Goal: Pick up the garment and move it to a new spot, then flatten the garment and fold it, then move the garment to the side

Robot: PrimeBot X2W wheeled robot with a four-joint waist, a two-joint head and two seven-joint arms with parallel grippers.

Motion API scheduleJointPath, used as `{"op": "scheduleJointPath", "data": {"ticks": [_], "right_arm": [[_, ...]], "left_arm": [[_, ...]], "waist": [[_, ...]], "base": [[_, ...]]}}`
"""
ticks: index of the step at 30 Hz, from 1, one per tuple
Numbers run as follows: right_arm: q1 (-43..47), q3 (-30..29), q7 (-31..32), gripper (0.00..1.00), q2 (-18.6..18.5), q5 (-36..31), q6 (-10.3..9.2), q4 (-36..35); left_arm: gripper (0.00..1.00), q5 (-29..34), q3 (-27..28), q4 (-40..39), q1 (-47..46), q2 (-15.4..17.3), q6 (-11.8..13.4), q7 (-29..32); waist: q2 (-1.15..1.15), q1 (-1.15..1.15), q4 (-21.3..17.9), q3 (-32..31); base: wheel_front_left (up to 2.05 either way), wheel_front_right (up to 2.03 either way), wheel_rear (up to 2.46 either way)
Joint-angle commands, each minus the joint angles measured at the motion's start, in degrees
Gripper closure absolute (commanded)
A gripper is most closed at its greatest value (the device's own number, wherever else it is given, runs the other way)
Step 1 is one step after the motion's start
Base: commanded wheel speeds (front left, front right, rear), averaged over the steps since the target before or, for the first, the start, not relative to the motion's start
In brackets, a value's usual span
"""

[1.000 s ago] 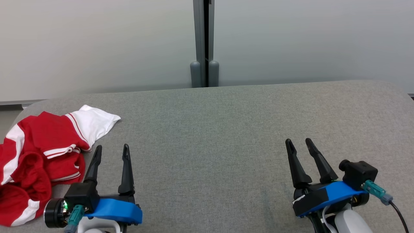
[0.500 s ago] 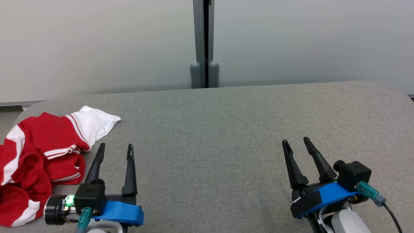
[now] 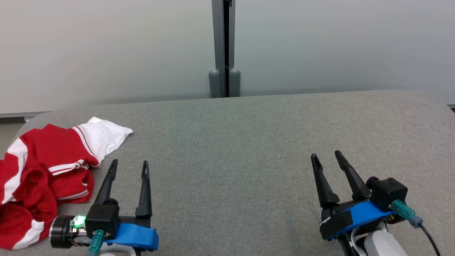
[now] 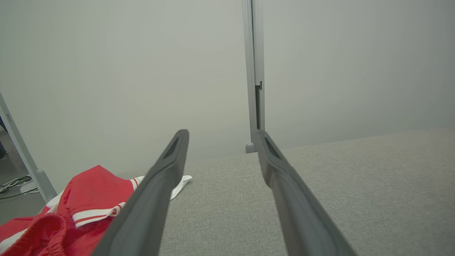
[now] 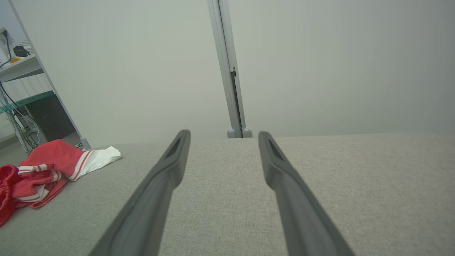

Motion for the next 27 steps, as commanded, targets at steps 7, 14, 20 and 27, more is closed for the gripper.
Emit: {"op": "scheduleJointPath", "data": {"ticks": [7,14,20,27], "right_arm": [[-0.30,-0.41,-0.31,0.00,0.28,-0.26,0.10,0.34],[-0.10,-1.06,-0.31,0.00,0.37,-0.78,0.07,0.34],[-0.06,-0.65,-0.25,0.00,0.50,-1.39,0.07,0.20],[0.26,0.75,-0.24,0.00,0.68,-0.65,0.07,0.17]], "left_arm": [[0.00,0.02,0.45,0.40,-0.01,-0.21,-0.33,-0.27],[0.00,-0.29,0.91,0.98,-0.42,-0.32,-0.59,-0.27],[0.00,-1.09,1.79,1.63,-0.61,-0.65,-0.88,-0.27],[0.00,-2.33,3.76,2.34,-0.50,-1.08,-0.69,-0.23]], "waist": [[0.00,0.00,0.15,-0.18],[0.00,0.00,0.68,-0.17],[0.00,0.00,2.43,-0.04],[0.00,0.00,6.32,0.02]], "base": [[0.00,0.00,0.00],[0.00,0.00,0.00],[0.00,0.00,0.00],[0.00,0.00,0.00]]}}
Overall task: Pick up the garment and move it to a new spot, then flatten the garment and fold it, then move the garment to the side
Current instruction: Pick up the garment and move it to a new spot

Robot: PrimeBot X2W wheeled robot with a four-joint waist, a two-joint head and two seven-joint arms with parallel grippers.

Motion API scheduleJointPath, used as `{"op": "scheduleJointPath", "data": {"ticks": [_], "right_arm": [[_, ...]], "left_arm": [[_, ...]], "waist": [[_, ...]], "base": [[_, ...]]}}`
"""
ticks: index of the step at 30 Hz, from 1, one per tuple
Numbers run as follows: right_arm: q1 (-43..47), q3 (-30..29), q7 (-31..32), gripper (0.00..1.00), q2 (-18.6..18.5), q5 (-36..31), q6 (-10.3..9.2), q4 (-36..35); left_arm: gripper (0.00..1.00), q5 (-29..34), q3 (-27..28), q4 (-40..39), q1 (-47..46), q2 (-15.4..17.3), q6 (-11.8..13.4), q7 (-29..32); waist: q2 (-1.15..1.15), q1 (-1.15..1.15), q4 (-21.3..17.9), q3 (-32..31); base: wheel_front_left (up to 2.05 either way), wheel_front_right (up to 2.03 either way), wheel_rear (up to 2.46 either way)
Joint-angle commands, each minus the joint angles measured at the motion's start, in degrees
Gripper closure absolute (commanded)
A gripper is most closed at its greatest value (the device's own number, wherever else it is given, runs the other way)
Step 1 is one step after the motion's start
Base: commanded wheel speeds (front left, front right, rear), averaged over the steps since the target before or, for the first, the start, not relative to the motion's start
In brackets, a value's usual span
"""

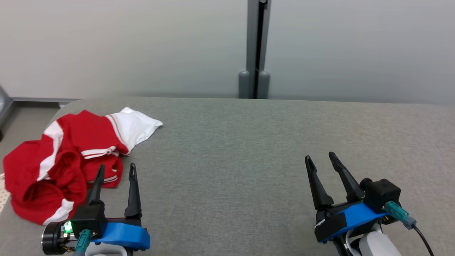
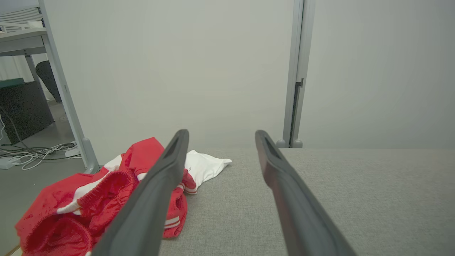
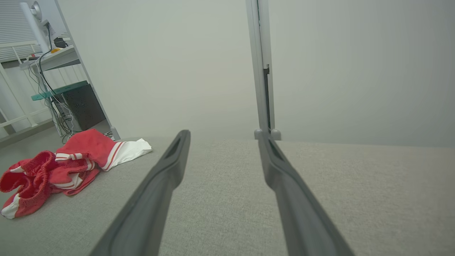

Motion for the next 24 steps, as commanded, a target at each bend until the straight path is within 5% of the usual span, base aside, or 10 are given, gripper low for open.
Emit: {"op": "scheduleJointPath", "data": {"ticks": [1,24], "right_arm": [[0.16,0.45,-0.17,0.00,0.13,0.36,0.03,0.02],[-0.05,5.67,-0.17,0.00,0.19,3.24,0.03,-0.03]], "left_arm": [[0.00,-0.45,0.60,0.31,-0.21,0.01,0.04,-0.18],[0.00,-0.37,4.57,4.06,-0.96,-0.23,-1.56,-0.17]], "waist": [[0.00,0.00,1.21,0.39],[0.00,0.00,18.06,0.60]], "base": [[0.00,0.00,0.00],[0.00,0.00,0.00]]}}
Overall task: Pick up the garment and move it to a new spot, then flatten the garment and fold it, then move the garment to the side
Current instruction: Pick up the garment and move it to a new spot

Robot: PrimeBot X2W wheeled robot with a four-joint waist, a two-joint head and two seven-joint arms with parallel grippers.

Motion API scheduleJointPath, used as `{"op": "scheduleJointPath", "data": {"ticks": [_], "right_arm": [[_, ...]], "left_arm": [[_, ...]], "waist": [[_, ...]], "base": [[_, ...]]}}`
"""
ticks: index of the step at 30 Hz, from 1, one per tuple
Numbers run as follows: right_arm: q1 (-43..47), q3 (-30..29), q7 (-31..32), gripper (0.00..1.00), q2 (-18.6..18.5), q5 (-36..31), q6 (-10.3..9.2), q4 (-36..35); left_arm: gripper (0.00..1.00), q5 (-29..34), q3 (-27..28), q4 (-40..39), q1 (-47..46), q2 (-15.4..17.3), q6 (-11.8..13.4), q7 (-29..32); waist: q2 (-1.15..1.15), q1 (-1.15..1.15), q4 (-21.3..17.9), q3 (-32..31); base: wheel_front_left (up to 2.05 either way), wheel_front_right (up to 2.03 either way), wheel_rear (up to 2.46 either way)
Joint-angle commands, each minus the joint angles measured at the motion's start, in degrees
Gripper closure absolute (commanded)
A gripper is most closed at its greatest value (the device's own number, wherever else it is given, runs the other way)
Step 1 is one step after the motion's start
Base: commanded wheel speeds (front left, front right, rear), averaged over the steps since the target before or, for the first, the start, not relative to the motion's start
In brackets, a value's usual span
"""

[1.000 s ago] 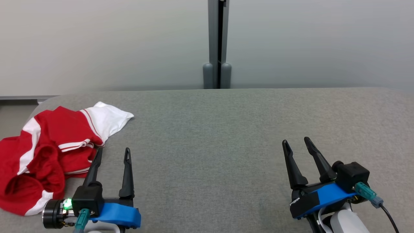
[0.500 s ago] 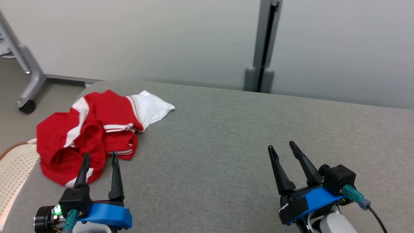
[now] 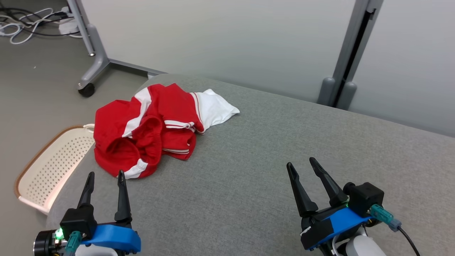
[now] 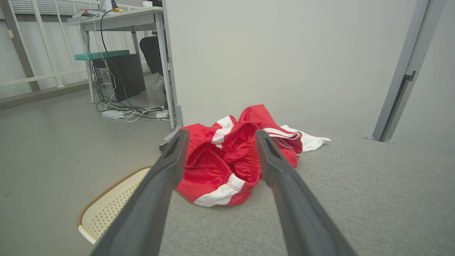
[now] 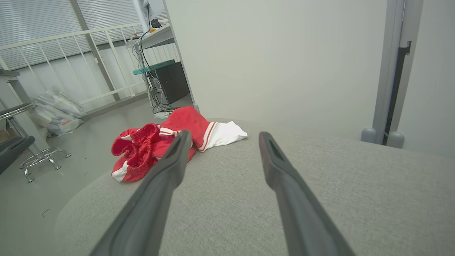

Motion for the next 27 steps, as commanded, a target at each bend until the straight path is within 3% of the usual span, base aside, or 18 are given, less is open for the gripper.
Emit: {"op": "scheduleJointPath", "data": {"ticks": [1,12,17,21,27], "right_arm": [[-0.18,0.09,-0.17,0.00,-0.08,0.29,0.01,0.02],[-0.40,1.11,-0.17,0.00,-0.07,0.69,0.01,-0.03],[-1.11,1.03,-0.17,0.00,-0.07,0.70,0.01,-0.55],[-1.82,0.52,-0.17,0.00,-0.07,0.40,0.01,-0.94],[-3.67,0.43,-0.17,0.00,-0.08,0.41,0.01,-1.32]], "left_arm": [[0.00,-0.03,0.23,0.09,-0.72,0.05,-0.21,-0.16],[0.00,-1.83,1.89,2.48,-1.94,-0.39,-0.35,-0.16],[0.00,-6.53,2.81,4.15,-5.52,-0.66,-2.17,0.77],[0.00,-8.80,4.15,2.59,-10.43,1.51,-2.47,6.00],[0.00,-13.39,8.18,0.76,-18.55,5.06,-0.56,19.81]], "waist": [[0.00,0.00,0.96,0.45],[0.00,0.00,1.73,0.58],[0.00,0.00,0.82,1.77],[0.00,0.00,-0.44,3.55],[0.00,0.00,-3.58,7.40]], "base": [[0.00,0.00,0.00],[0.00,0.00,0.00],[0.00,0.00,0.00],[0.00,0.00,0.00],[0.00,0.00,0.00]]}}
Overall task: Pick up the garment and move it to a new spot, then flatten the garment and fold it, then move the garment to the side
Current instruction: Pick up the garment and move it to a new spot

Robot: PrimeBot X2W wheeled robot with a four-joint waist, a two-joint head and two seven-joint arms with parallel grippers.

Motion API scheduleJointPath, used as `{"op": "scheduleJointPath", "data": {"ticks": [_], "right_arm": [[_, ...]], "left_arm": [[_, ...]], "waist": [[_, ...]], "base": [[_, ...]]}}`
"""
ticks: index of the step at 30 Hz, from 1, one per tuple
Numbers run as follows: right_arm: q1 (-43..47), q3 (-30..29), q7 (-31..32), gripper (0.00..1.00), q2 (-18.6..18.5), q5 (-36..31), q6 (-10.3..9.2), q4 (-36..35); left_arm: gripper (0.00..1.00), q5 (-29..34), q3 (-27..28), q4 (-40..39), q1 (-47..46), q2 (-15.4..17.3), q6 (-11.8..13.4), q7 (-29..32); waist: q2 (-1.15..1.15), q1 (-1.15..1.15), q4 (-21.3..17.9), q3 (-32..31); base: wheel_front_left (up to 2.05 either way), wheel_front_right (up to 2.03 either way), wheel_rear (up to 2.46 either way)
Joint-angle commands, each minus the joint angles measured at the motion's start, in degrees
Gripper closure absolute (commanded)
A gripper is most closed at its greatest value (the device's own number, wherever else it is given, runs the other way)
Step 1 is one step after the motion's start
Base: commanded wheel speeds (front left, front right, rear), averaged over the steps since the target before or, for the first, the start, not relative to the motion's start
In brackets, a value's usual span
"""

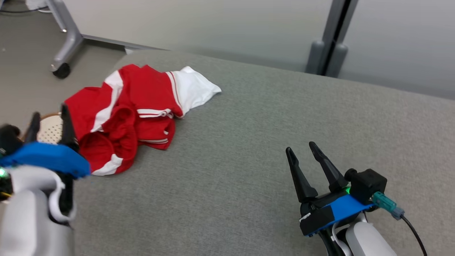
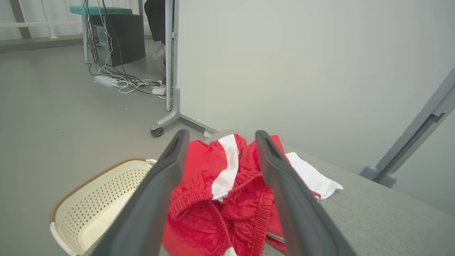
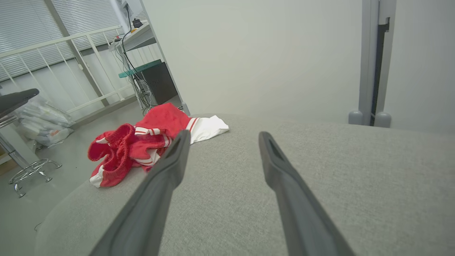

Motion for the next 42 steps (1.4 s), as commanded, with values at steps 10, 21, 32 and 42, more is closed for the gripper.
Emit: {"op": "scheduleJointPath", "data": {"ticks": [10,21,32,42], "right_arm": [[-3.77,-1.21,-0.17,0.00,-0.11,-0.54,0.02,-0.58],[-6.71,-1.09,-0.17,0.00,-0.61,-0.74,0.03,-1.06],[-7.30,-0.09,-0.17,0.00,-1.26,0.00,0.03,-0.20],[-6.21,0.34,-0.17,0.00,-1.37,0.76,0.03,0.61]], "left_arm": [[0.00,-2.94,3.36,7.31,-10.59,10.31,0.75,18.90],[0.00,-8.25,8.18,25.24,-14.64,13.35,0.47,19.86],[0.00,-8.85,7.19,41.55,-15.09,13.05,-0.84,17.78],[1.00,-7.88,4.55,44.74,-18.56,15.15,-3.45,10.37]], "waist": [[-0.01,-0.01,-6.82,5.65],[-0.01,-0.01,-12.93,11.28],[-0.01,-0.01,-14.69,11.98],[-0.01,-0.01,-13.14,8.99]], "base": [[0.00,0.00,0.00],[0.00,0.00,0.00],[0.00,0.00,0.00],[0.00,0.00,0.00]]}}
